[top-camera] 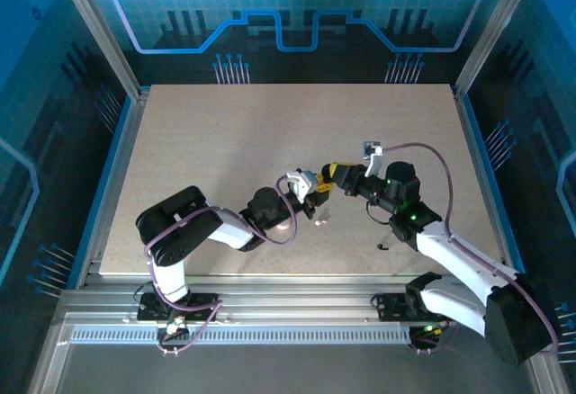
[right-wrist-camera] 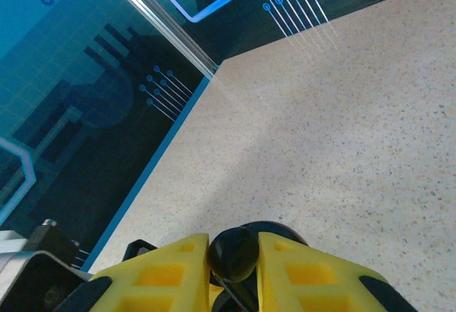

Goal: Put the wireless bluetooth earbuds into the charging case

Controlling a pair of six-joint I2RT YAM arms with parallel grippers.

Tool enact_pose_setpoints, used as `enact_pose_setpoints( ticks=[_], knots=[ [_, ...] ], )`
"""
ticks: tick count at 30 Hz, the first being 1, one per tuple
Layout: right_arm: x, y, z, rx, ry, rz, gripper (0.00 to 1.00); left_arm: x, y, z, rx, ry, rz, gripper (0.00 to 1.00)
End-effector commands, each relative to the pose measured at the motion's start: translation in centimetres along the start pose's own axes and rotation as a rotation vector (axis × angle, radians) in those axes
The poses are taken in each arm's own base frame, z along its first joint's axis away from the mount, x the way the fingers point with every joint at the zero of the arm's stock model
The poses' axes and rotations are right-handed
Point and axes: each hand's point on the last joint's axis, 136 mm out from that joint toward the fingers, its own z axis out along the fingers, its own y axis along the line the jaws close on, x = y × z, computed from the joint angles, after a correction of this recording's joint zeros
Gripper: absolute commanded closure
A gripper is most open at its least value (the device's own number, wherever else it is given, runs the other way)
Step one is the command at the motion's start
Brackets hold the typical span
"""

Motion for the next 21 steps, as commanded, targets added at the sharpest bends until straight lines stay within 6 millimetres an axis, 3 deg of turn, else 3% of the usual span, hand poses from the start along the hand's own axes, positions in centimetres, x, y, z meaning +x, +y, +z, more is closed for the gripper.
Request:
enact_pose_setpoints(
  ticks=[1,21],
  knots=[
    [-1.9,1.7,-0.5,-0.045,-0.087,-0.048,0.78,-2.2,0.1,0.6,-0.006,-0.074,-0.064,0.92],
    [-1.8,1.5,0.3,-0.038,-0.103,-0.063,0.78,-4.0,0.0,0.9,0.003,-0.115,-0.134,0.92]
  ],
)
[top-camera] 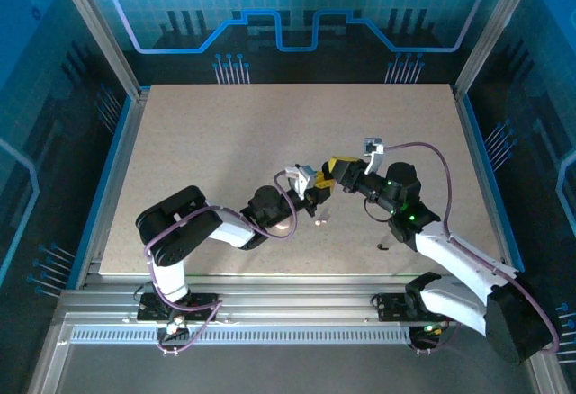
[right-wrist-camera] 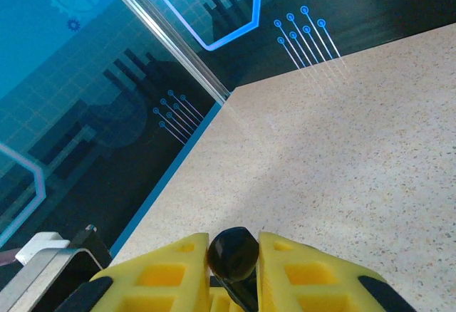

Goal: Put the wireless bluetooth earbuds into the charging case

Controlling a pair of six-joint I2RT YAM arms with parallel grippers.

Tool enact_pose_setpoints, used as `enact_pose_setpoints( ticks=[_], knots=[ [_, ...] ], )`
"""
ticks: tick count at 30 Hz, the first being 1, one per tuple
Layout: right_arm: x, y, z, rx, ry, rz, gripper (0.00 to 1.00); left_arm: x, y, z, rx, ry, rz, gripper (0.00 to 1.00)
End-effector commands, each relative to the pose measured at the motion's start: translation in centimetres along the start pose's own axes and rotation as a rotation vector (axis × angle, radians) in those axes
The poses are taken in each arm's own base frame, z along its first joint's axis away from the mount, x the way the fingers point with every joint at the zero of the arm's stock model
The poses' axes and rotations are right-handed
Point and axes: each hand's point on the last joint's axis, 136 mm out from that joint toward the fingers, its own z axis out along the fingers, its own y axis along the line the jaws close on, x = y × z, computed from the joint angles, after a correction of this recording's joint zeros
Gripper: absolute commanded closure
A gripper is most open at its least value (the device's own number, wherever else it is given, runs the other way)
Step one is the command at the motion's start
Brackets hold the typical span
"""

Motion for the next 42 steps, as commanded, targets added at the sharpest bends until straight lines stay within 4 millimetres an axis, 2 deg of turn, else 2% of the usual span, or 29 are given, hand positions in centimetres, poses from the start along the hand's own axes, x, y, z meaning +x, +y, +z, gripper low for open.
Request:
enact_pose_setpoints(
  ticks=[1,18,30,42],
  knots=[
    [-0.2,0.3,0.2,-0.009,-0.026,-0.031,0.78,-3.1,-0.4,0.5,0.008,-0.093,-0.033,0.92],
    [0.3,-0.7,-0.2,0.033,-0.029,-0.029,0.79,-4.5,-0.9,0.4,0.028,-0.122,-0.040,0.92],
    [0.6,-0.7,-0.3,0.023,-0.031,-0.017,0.79,-5.6,-0.9,0.4,0.026,-0.146,-0.038,0.92],
    [1.8,-1.1,-1.2,0.039,-0.007,-0.004,0.78,-6.7,-1.0,0.1,0.024,-0.172,-0.013,0.92]
  ],
)
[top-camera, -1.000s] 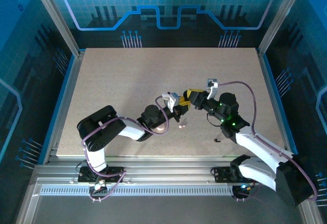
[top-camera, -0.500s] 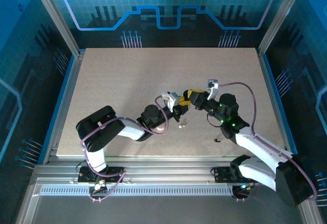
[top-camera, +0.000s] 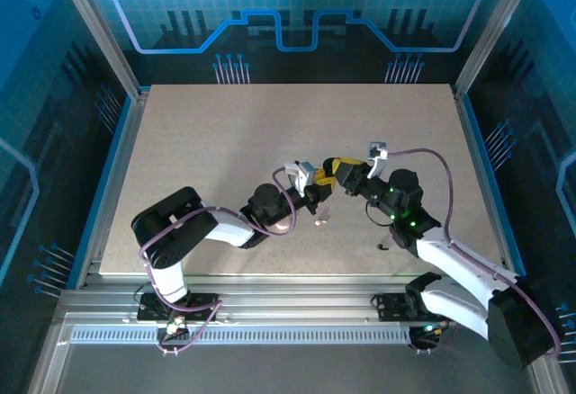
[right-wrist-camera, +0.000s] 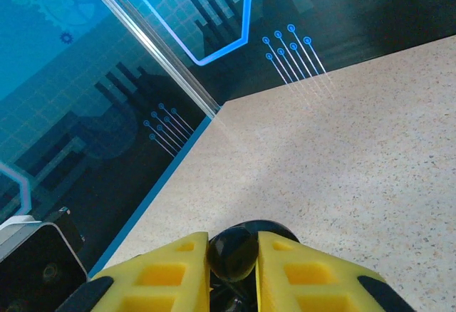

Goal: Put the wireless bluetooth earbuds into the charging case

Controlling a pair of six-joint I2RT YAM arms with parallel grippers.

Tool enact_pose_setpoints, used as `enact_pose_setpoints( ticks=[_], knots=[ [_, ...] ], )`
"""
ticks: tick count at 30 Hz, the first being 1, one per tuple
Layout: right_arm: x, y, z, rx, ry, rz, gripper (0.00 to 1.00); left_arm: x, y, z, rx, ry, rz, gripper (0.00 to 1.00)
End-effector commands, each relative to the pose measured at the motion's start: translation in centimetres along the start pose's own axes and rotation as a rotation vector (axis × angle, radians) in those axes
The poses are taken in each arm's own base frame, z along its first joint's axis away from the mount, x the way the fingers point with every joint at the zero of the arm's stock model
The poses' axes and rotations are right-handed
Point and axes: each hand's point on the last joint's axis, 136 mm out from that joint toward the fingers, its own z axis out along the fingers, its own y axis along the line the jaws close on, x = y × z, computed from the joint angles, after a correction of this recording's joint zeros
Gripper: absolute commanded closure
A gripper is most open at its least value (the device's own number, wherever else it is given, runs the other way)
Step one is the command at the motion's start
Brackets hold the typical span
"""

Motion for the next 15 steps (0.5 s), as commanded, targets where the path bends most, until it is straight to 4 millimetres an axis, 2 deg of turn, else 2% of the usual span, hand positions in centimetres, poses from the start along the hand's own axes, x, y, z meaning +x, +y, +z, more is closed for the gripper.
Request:
enact_pose_setpoints(
  ticks=[1,8,15],
  knots=[
    [1.7,-0.3,-0.4,0.016,0.050,0.013,0.78,-5.5,-1.0,0.1,0.023,-0.156,0.033,0.92],
    [2.1,-0.5,-0.6,0.024,0.061,0.016,0.78,-5.8,-1.5,0.3,0.050,-0.162,0.053,0.92],
    [1.0,0.5,-0.6,0.003,0.054,-0.011,0.78,-4.6,-1.6,0.7,0.068,-0.136,0.065,0.92]
  ],
)
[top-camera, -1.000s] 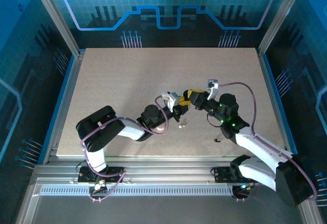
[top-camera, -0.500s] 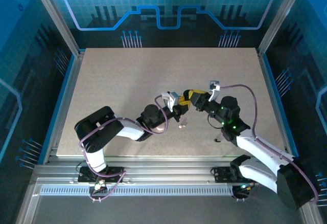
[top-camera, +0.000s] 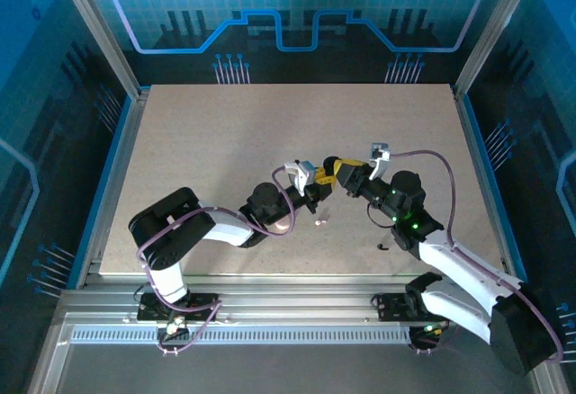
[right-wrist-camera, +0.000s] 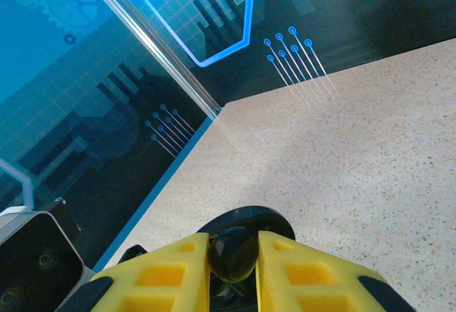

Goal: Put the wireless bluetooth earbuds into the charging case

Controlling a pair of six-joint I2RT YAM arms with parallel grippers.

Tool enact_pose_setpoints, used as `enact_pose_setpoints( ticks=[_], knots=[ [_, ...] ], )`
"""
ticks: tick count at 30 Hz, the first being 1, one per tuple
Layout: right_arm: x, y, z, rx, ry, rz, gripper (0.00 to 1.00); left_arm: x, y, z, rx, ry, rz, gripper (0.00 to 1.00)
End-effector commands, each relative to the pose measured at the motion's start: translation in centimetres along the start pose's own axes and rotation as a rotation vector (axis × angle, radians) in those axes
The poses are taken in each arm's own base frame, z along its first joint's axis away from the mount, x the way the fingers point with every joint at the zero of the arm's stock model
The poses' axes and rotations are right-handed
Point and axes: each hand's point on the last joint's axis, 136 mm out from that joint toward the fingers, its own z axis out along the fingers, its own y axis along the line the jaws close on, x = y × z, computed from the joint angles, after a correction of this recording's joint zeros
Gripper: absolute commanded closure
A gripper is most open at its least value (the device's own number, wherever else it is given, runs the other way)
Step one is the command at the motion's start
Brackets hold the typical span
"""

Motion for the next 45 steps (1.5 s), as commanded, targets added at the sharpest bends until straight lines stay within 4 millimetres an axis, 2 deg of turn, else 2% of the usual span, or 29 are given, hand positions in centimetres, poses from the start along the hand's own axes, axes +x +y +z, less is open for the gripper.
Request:
enact_pose_setpoints(
  ticks=[1,7,15,23,37,45],
  knots=[
    [0.7,0.6,-0.1,-0.006,0.046,-0.013,0.78,-3.8,-1.1,0.7,0.050,-0.124,0.047,0.92],
    [-0.9,2.3,-0.5,-0.050,0.026,-0.051,0.78,-2.2,-0.9,0.8,0.043,-0.089,0.116,0.92],
    [-0.9,2.5,-0.2,-0.071,0.012,-0.037,0.78,-2.0,-0.8,1.3,0.044,-0.089,0.133,0.92],
    [-2.3,3.6,-0.8,-0.086,-0.018,-0.070,0.78,-1.7,-0.6,1.2,0.032,-0.082,0.125,0.92],
    [-1.8,2.7,0.5,-0.071,-0.007,-0.059,0.78,-2.6,-1.2,1.5,0.062,-0.103,0.090,0.92],
    [-1.5,1.9,0.7,-0.055,-0.004,-0.057,0.78,-3.6,-1.4,1.7,0.070,-0.123,0.050,0.92]
  ],
)
